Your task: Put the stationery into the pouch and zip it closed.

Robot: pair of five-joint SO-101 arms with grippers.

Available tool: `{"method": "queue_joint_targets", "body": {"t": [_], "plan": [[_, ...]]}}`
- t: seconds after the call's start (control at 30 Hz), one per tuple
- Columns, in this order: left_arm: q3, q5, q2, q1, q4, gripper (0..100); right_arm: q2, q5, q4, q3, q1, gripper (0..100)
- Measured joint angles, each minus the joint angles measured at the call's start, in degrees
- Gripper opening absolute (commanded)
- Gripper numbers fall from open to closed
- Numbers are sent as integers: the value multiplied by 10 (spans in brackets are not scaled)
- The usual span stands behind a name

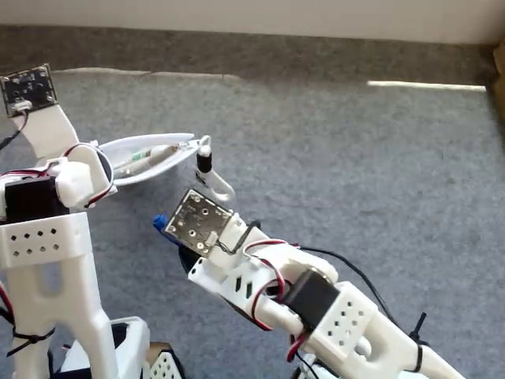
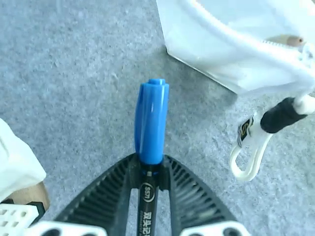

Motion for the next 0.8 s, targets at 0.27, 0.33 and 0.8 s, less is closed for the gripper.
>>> {"method": "queue_joint_targets", "body": {"t": [0.27, 0.33, 0.8], "plan": [[1, 0, 1, 11, -1, 6, -76, -73, 0, 0, 0, 5], [1, 0, 1, 11, -1, 6, -93, -76, 0, 0, 0, 5], [1, 0, 1, 31, -2, 6, -179, -163, -58, 0, 2, 5]]}}
